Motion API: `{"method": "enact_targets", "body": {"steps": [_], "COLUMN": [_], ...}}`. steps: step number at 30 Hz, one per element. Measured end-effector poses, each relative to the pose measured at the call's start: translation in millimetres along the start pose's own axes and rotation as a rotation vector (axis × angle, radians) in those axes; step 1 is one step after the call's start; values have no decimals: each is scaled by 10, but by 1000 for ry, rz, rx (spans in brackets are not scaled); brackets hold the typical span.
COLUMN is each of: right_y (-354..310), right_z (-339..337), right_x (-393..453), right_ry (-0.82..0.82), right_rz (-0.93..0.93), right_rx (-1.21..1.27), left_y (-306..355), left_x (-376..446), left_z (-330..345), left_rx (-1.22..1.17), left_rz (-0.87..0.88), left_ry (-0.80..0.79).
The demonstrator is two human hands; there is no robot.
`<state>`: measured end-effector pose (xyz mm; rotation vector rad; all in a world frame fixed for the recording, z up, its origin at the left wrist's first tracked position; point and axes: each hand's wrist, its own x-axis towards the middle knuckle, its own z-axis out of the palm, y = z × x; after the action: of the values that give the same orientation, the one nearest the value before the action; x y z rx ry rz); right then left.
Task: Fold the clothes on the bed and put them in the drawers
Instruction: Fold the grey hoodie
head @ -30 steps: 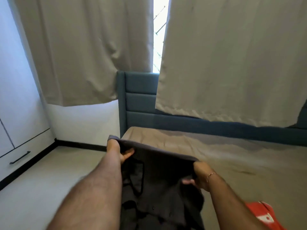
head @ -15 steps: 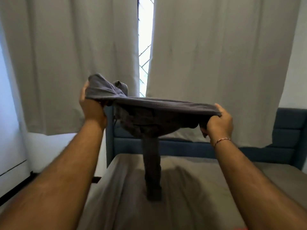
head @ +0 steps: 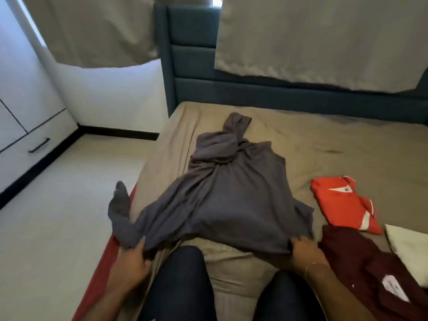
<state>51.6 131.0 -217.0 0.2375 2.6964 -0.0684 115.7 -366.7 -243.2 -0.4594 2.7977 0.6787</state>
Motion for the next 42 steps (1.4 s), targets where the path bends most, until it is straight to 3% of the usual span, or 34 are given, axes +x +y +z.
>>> {"method": "enact_targets", "body": {"steps": [3,7,11,15,19,23,26,30,35,42], "right_y": [93,142,39,-198,-271,-73,12,-14,201,503], "right_z": [192,96,-32,-91,-134,-181,-134,-21,123,287], "right_x": [-77,-39,78,279,543,882,1089,1283,1289,1124], "right_ry": [-75,66,156,189,246,211,89,-5,102,279], "right_rz": [59,113,166,184,270,468,545,504,610,689], "right_rx": [98,301,423,541,663,771,1036,1308,1520,1628], "left_y": [-100,140,708,1282,1688,1880,1917,1843,1394,325], "left_x": [-144,-11,366,949,1541,2164,2444,2712,2870,2587], "left_z": [199,-11,-276,-397,-323,-109,34,71,-153,-447], "left_rx": [-170,-234,-377,-345,-256,-174,44,169,-137,-255], "left_rz": [-39,-95,44,203,200,9,-183,-281,-226,-396], "left_ry": [55,301,481,328,244,127,106,87,227,364]}}
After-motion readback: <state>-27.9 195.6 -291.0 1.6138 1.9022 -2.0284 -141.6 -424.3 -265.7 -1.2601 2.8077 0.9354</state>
